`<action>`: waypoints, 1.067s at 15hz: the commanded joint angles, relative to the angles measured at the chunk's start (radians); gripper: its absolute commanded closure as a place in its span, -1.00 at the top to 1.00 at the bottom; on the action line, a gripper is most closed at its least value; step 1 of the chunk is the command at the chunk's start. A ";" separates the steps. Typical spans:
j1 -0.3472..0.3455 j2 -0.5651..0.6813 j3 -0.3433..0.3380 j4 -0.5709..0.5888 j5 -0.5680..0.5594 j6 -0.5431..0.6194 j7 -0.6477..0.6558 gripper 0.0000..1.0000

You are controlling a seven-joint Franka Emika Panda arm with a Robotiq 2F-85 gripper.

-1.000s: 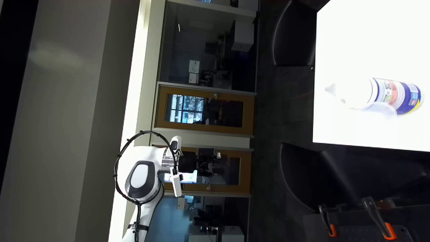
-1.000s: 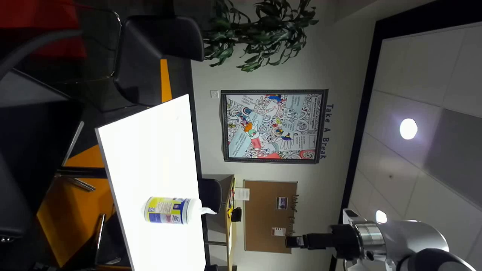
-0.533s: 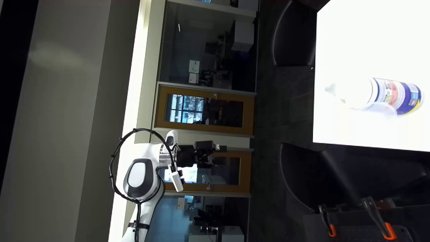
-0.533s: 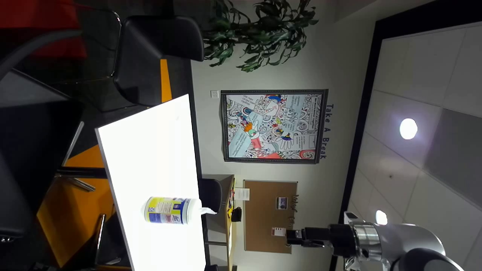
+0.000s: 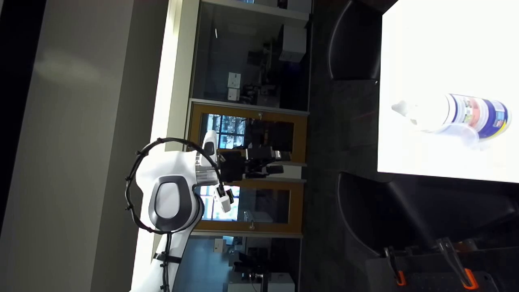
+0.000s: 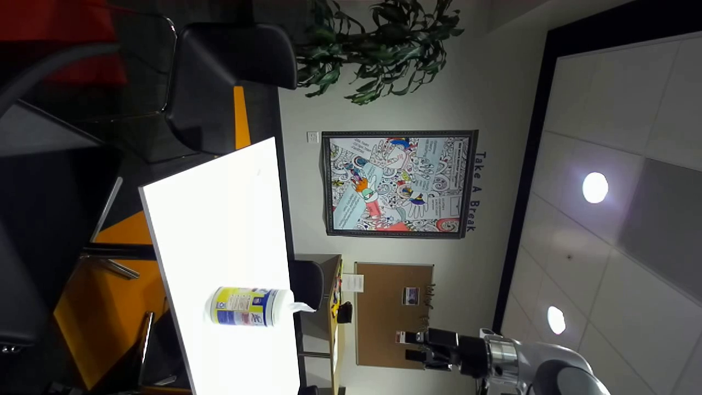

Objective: Pick up the tissue from the bottle and put it on the table

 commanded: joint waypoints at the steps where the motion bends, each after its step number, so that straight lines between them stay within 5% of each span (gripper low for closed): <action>1: -0.029 0.067 -0.073 -0.003 0.047 0.075 -0.048 1.00; 8: -0.060 0.202 -0.160 -0.049 0.079 0.310 -0.161 1.00; 16: -0.076 0.230 -0.141 -0.051 0.080 0.301 -0.147 1.00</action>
